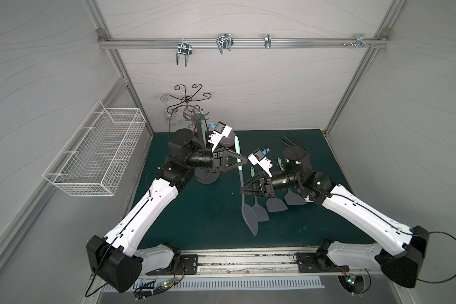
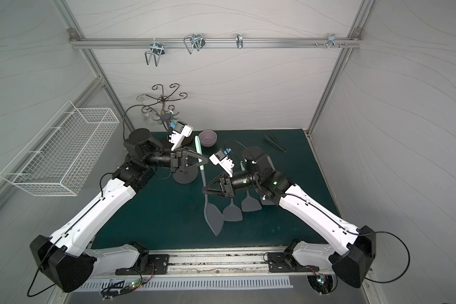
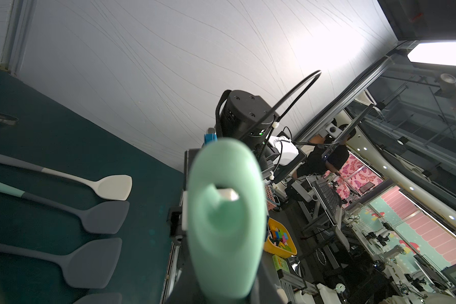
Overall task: Take the spatula off the kitchen utensil rack
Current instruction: Place the spatula at the center of the board.
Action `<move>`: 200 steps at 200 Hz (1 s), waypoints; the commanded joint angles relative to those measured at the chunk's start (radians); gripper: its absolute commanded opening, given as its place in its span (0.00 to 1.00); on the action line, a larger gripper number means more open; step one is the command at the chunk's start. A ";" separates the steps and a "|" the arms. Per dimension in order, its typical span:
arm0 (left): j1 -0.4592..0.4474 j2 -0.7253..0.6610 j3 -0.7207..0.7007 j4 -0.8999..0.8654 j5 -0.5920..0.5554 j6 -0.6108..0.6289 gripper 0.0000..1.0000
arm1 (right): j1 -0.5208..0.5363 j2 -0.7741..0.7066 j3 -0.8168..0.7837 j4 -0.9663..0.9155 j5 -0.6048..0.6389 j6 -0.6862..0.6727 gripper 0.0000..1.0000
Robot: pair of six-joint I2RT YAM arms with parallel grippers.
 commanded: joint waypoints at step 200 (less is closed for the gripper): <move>-0.112 -0.330 -0.156 -0.651 -0.694 0.591 1.00 | -0.788 0.643 0.570 -0.874 1.086 -0.827 0.00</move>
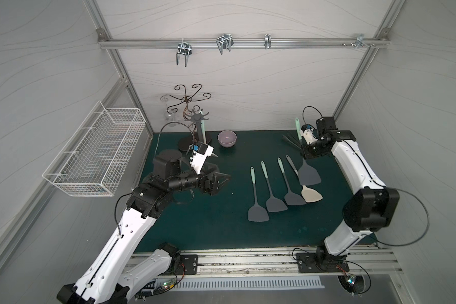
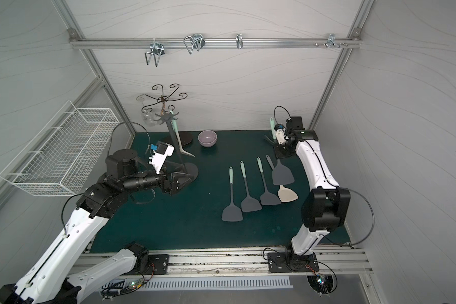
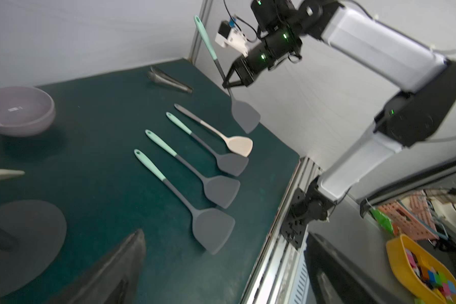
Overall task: Take the spatula off the kitchen utensil rack
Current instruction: Place the spatula at the center of the board.
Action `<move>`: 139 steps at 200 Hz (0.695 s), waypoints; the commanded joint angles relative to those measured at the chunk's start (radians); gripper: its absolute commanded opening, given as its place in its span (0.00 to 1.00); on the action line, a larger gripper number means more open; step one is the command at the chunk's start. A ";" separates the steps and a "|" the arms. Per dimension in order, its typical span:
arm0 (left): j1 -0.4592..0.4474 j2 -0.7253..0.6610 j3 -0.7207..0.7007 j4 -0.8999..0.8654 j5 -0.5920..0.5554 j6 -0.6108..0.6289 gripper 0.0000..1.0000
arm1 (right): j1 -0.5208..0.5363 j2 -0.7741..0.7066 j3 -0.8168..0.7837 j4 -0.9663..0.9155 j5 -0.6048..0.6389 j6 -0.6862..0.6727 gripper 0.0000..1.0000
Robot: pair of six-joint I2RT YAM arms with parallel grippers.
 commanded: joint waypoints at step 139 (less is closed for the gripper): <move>-0.324 0.052 -0.104 -0.016 -0.256 0.164 0.99 | -0.138 0.318 0.085 -0.073 0.189 -0.172 0.00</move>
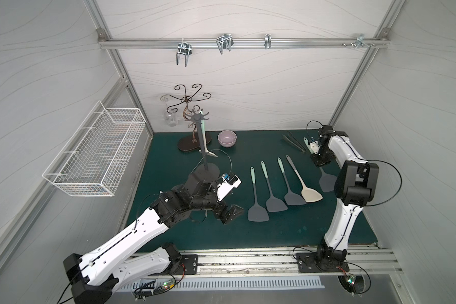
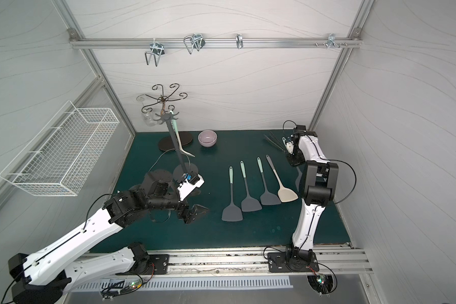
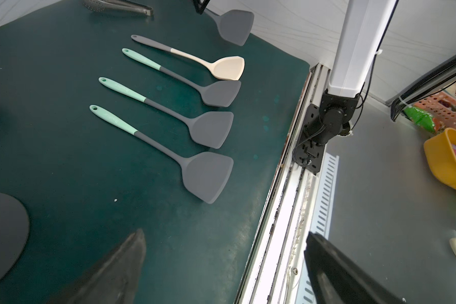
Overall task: Take the spatula off the kitchen utensil rack
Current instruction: Place the spatula at the center of the board.
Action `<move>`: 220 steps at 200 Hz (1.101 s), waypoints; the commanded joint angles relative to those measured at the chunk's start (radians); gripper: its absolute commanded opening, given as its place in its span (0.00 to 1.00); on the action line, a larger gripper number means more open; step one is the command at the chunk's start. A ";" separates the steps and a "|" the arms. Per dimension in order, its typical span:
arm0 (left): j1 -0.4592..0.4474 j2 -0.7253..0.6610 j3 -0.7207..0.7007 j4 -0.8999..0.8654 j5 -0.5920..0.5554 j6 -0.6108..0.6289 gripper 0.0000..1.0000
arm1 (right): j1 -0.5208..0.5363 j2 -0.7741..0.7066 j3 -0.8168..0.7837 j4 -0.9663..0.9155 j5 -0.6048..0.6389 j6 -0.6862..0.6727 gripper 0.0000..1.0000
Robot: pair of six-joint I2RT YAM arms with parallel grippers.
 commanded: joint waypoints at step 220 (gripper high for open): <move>-0.005 -0.049 -0.027 0.045 -0.068 0.031 0.99 | 0.053 0.135 0.023 -0.107 0.028 0.061 0.32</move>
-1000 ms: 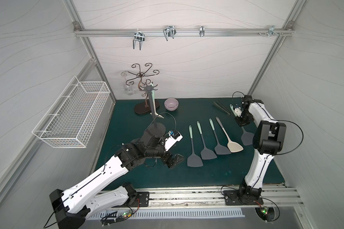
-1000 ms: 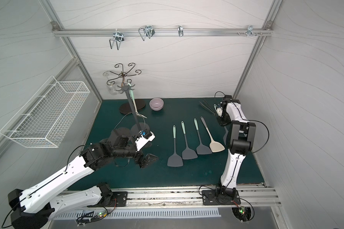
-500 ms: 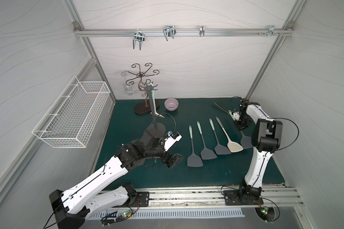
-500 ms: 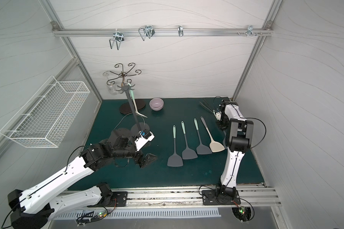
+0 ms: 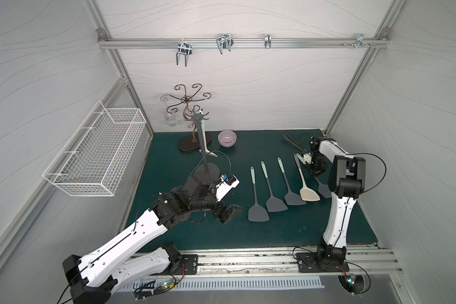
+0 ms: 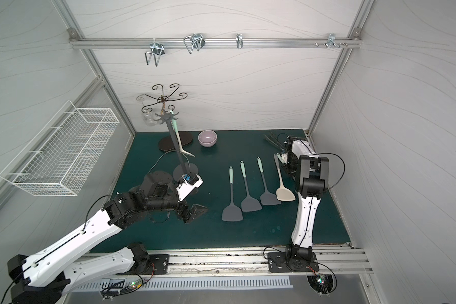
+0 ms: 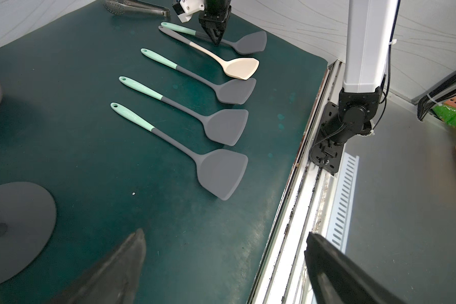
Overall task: Take the spatula off the kitchen utensil rack
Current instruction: Place the spatula at the center of the board.
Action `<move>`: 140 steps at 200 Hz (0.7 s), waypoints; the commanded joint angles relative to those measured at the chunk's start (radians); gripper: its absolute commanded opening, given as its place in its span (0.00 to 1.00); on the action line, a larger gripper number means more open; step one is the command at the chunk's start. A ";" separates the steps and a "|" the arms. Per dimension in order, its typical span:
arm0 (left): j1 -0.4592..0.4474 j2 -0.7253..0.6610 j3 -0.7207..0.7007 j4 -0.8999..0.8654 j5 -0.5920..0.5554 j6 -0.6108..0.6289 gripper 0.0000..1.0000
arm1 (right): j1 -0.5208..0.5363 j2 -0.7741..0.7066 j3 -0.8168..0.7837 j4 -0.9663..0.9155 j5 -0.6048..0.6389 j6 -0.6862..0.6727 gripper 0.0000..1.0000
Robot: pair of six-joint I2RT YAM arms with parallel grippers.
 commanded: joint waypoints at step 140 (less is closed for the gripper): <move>0.009 -0.141 0.111 0.018 -0.625 -0.136 0.99 | 0.261 -0.600 -0.069 0.029 -0.075 0.226 0.37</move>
